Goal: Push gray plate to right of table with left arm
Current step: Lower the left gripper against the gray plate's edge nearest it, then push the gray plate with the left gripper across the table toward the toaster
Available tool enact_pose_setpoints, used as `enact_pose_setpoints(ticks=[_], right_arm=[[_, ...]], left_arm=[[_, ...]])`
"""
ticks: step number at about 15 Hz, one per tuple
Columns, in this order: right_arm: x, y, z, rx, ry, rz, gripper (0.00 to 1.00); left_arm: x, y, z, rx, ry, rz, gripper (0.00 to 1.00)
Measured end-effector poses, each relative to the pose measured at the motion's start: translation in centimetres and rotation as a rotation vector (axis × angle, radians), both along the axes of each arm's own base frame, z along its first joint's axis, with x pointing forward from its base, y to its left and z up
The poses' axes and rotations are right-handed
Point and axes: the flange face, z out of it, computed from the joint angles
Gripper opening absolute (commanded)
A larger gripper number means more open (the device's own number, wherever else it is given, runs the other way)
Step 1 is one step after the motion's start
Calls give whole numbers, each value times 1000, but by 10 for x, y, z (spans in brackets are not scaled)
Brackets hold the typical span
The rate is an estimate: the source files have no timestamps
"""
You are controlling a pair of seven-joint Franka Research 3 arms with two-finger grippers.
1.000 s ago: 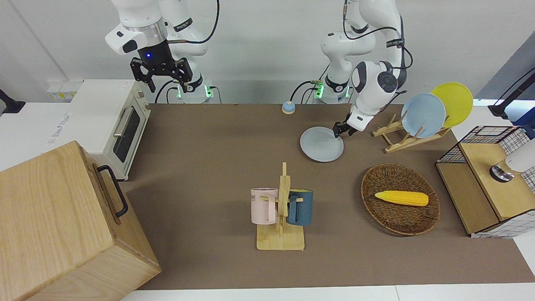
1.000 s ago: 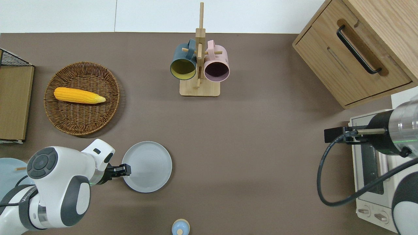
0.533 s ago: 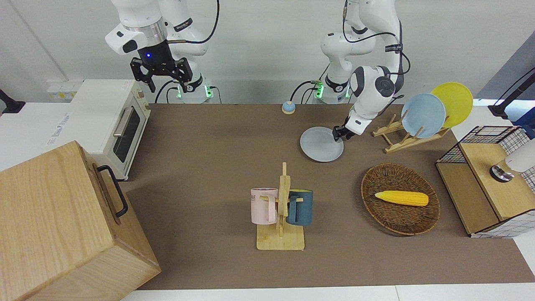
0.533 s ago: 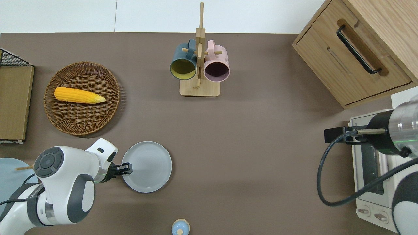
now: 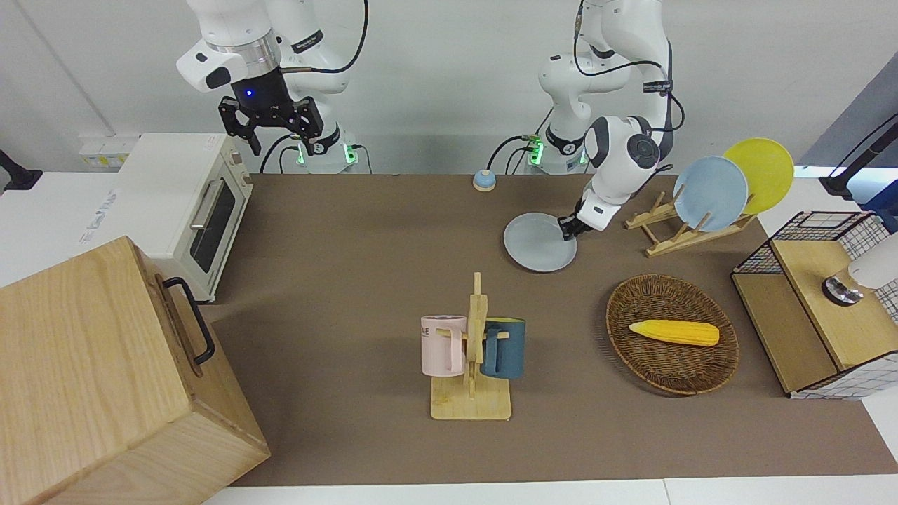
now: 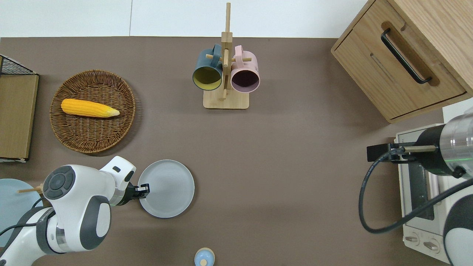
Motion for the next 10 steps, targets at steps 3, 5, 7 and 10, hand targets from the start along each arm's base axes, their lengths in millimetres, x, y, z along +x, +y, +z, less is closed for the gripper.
enact_pose_setpoints(ticks=[3,5,7,10], right_arm=[[0,0,0,0,0,0,996],[0,0,0,0,0,0,996],[0,0,0,0,0,0,996],[0,0,0,0,0,0,996]], left_arm=[[0,-2,3,-16,-4,16,0],[-2,-19,4,-24,-2,34,0],[-5,-40,5,-18,-7,50,0],[-13,-81,6,-5,-25,72,0]])
